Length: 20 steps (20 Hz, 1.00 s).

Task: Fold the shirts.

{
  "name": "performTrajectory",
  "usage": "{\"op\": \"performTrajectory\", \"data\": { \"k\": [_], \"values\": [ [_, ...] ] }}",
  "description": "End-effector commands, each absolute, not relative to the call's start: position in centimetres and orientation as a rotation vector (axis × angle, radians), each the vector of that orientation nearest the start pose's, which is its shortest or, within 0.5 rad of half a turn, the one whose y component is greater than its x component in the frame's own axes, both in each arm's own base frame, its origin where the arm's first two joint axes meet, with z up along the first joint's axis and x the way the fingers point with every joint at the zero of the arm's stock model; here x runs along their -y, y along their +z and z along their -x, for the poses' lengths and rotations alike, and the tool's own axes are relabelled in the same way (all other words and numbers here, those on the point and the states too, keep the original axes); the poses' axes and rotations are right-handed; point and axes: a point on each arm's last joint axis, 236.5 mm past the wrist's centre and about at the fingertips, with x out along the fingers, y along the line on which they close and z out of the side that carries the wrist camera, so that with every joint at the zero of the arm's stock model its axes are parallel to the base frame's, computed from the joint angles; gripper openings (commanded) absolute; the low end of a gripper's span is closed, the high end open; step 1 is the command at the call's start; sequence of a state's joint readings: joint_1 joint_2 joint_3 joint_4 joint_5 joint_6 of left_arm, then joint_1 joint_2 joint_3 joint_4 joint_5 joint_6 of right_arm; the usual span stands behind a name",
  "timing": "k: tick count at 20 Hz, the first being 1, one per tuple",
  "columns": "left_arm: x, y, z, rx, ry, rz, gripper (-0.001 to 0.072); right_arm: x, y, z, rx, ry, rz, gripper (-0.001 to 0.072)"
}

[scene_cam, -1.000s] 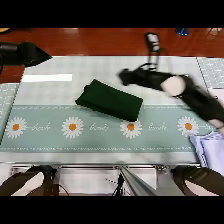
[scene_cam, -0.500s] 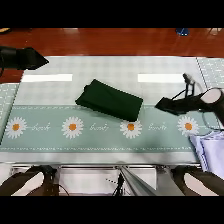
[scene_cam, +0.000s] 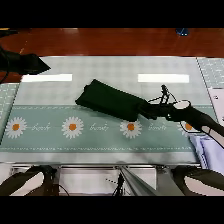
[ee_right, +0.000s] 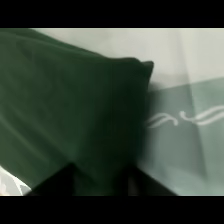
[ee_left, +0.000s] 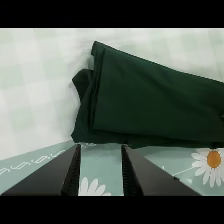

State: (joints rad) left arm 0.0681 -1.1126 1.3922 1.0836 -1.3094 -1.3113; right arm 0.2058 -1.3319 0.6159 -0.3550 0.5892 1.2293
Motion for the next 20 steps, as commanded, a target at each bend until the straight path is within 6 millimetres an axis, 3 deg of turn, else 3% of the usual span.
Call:
{"op": "performTrajectory", "data": {
  "k": [1,2,3,6,8,11,13,15,17,20],
  "values": [
    [8.1,16.9,-37.9,-0.956,-0.428,0.153,0.0328,-20.7,-9.3,-35.3,-1.152,0.232,-0.915,0.024],
    [8.1,16.9,-37.9,-0.956,-0.428,0.153,0.0328,-20.8,-8.8,-35.4,-1.156,0.265,-0.911,0.0084],
    [8.1,16.9,-37.9,-0.956,-0.428,0.153,0.0328,-21.1,-7.8,-35.4,-1.163,0.327,-0.902,0.0021],
    [8.1,16.8,-38.0,-0.956,-0.427,0.154,0.0328,-19.5,-2.5,-35.9,-1.132,0.479,-0.8,0.002],
    [8.1,16.4,-38.3,-0.965,-0.425,0.158,0.0328,-15.5,1.9,-36.2,-1.091,0.449,-0.734,0.002],
    [8.0,15.0,-39.2,-0.99,-0.42,0.17,0.0328,-7.1,9.1,-34.8,-1.018,0.294,-0.624,0.002],
    [7.9,13.8,-39.8,-1.018,-0.417,0.181,0.0328,-1.8,12.6,-32.1,-1.011,0.164,-0.553,0.0019],
    [7.9,12.4,-40.5,-1.046,-0.415,0.194,0.0327,3.5,14.9,-28.4,-1.023,-0.009,-0.492,0.0019],
    [7.9,10.8,-41.0,-1.082,-0.414,0.205,0.0327,7.8,15.7,-24.7,-1.043,-0.193,-0.464,0.0019],
    [7.8,8.8,-41.5,-1.13,-0.412,0.22,0.0327,13.6,15.0,-18.0,-1.143,-0.511,-0.433,0.0019]
  ]
}}
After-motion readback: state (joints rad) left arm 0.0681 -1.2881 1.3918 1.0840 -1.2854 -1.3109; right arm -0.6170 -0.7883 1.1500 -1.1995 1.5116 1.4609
